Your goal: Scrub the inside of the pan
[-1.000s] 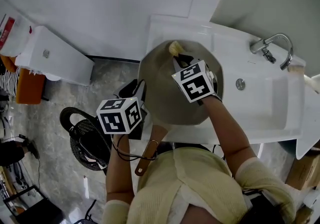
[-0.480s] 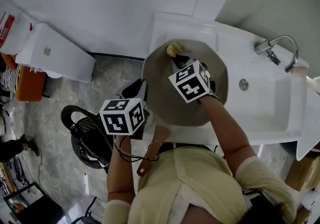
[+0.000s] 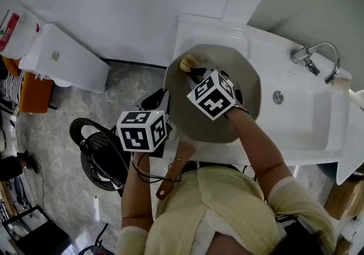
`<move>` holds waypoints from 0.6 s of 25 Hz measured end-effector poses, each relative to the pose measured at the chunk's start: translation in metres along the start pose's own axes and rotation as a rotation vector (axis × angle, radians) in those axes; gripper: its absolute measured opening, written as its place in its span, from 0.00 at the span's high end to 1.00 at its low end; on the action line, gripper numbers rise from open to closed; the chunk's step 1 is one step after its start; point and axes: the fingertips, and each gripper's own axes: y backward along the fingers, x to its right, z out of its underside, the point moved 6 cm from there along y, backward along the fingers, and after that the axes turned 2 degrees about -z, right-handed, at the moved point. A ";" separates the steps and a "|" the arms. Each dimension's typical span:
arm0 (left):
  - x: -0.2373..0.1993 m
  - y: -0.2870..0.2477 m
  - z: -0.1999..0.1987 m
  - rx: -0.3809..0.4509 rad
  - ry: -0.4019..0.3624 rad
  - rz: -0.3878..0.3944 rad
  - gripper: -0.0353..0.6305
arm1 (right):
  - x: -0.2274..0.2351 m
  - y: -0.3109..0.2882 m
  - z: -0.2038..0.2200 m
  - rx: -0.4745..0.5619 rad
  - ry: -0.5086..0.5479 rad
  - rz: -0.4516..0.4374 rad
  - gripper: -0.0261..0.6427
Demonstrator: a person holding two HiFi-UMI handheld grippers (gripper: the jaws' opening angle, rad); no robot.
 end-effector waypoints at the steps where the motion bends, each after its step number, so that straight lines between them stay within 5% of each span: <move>1: 0.000 0.000 0.000 0.000 0.000 0.000 0.79 | -0.003 0.000 -0.001 -0.002 0.012 -0.018 0.89; 15: 0.001 0.004 0.002 0.020 -0.002 0.002 0.79 | -0.042 0.002 0.000 -0.018 0.187 -0.225 0.89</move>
